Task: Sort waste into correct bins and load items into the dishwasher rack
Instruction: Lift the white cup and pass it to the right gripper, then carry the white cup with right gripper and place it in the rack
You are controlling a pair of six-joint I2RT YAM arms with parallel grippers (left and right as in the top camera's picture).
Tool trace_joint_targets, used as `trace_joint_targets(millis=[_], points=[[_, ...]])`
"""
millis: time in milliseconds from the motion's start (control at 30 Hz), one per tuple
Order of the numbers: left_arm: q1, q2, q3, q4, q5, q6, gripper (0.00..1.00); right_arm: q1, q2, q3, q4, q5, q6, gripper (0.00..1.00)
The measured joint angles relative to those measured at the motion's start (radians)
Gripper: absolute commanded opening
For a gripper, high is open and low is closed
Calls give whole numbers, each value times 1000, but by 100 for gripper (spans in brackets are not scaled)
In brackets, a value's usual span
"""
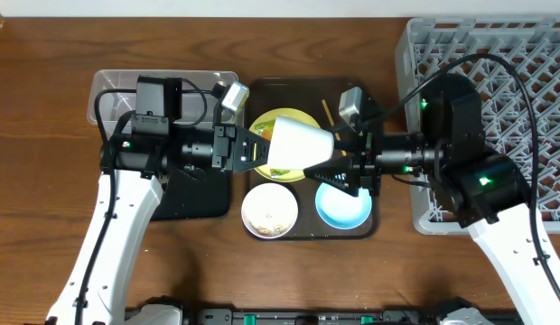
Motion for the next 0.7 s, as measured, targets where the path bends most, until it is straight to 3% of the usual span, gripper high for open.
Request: trace_joint_targets(millis=[133, 333, 567, 700], points=[[0, 0, 0, 0, 4, 6, 51, -3, 0, 0, -5, 10, 5, 57], [3, 1, 0, 1, -4, 10, 69, -64, -19, 0, -82, 29, 12, 55], [2, 2, 0, 0, 4, 8, 74, -259, -92, 1, -201, 131, 48, 55], [1, 2, 0, -1, 5, 8, 75, -371, -126, 6, -335, 372, 167, 52]])
